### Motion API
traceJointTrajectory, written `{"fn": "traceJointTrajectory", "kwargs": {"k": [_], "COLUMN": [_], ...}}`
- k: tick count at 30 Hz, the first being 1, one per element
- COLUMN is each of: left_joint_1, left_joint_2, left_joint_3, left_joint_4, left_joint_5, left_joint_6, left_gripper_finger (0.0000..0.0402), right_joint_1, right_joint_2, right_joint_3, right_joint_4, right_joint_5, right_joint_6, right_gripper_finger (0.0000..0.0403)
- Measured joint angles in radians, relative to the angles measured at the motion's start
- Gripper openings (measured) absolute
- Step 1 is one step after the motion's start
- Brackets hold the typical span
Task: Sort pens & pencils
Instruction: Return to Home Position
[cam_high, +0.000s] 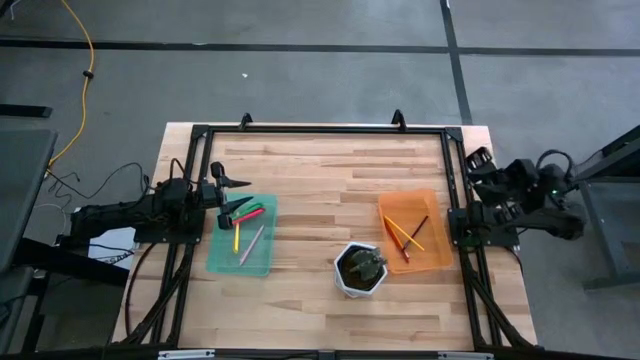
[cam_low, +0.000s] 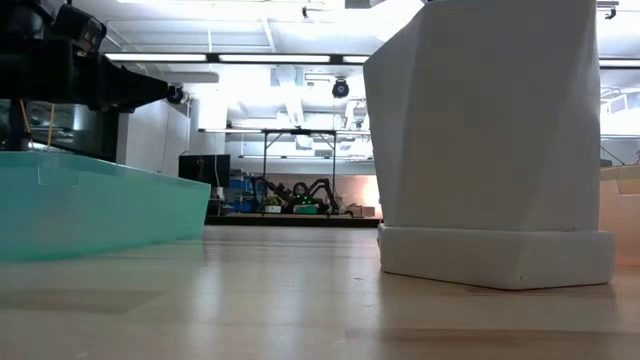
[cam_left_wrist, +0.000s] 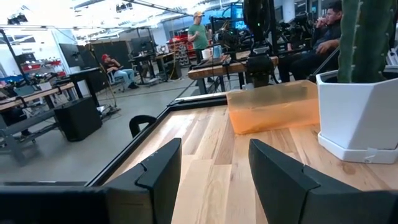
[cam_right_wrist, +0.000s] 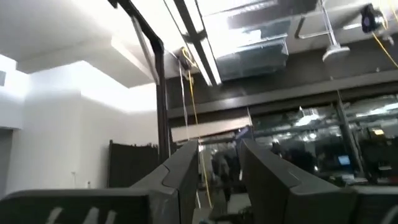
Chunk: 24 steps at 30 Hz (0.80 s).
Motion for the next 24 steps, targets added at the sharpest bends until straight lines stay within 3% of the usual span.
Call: {"fn": "traceJointTrajectory", "kwargs": {"k": [7, 19, 24], "left_joint_1": [0.000, 0.000, 0.000], "left_joint_2": [0.000, 0.000, 0.000], "left_joint_3": [0.000, 0.000, 0.000], "left_joint_4": [0.000, 0.000, 0.001], "left_joint_5": [0.000, -0.003, -0.003], "left_joint_6": [0.000, 0.000, 0.000], "left_gripper_finger": [0.0175, 0.0175, 0.0175], "right_joint_1": [0.000, 0.000, 0.000], "right_joint_2": [0.000, 0.000, 0.000], "right_joint_3": [-0.191, -0.405, -0.418], "right_joint_4": [0.278, 0.511, 0.487], "right_joint_5": [-0.001, 0.085, 0.105], "right_joint_6": [0.015, 0.040, 0.010], "right_gripper_finger": [0.0113, 0.0113, 0.0113]}}
